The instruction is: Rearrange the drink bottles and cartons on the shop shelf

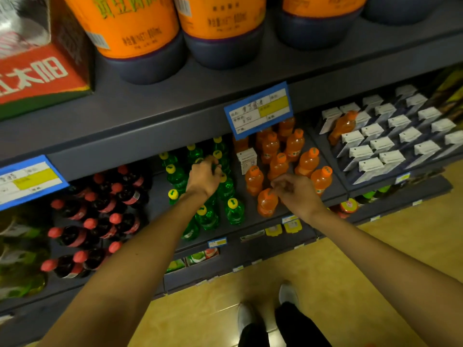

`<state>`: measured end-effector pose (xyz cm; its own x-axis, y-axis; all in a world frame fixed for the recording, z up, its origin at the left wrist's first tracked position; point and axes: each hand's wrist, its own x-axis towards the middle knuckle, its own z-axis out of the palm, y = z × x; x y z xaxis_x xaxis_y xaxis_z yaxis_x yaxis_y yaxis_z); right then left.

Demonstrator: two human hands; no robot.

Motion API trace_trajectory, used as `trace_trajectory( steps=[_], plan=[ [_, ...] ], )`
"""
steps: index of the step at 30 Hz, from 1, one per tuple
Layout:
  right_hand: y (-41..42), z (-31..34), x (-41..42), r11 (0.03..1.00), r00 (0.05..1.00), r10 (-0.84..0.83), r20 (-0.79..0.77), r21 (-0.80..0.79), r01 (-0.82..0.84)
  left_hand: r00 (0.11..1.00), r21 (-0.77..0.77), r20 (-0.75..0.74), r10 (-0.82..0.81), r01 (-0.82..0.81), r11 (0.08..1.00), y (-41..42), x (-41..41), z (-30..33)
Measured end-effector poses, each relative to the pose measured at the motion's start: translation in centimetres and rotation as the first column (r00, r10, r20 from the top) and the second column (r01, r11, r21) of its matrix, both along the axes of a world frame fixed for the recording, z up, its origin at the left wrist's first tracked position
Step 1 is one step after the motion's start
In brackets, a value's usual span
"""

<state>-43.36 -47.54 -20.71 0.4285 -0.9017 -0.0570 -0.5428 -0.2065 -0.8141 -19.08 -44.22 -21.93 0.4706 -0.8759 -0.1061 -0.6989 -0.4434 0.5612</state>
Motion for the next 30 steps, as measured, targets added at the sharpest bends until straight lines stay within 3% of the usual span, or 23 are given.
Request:
trace_trajectory(
  steps=[11,19,30],
  plan=[
    [-5.5,-0.2,-5.4,0.997,0.999,-0.028,0.037,-0.074,0.031,0.968,0.117,0.155,-0.198,0.181,0.976,-8.4,-5.1,-1.2],
    [-10.4,-3.5,-6.3,0.986,0.986,-0.009,0.169,-0.160,0.037,0.944,0.339,0.240,-0.228,0.139,0.931,-13.4,-5.7,-6.2],
    [-13.2,-6.7,-7.4,0.981,0.975,0.004,0.223,-0.189,0.039,0.929,0.440,0.264,-0.258,0.122,0.890,-17.7,-4.5,-8.9]
  ],
)
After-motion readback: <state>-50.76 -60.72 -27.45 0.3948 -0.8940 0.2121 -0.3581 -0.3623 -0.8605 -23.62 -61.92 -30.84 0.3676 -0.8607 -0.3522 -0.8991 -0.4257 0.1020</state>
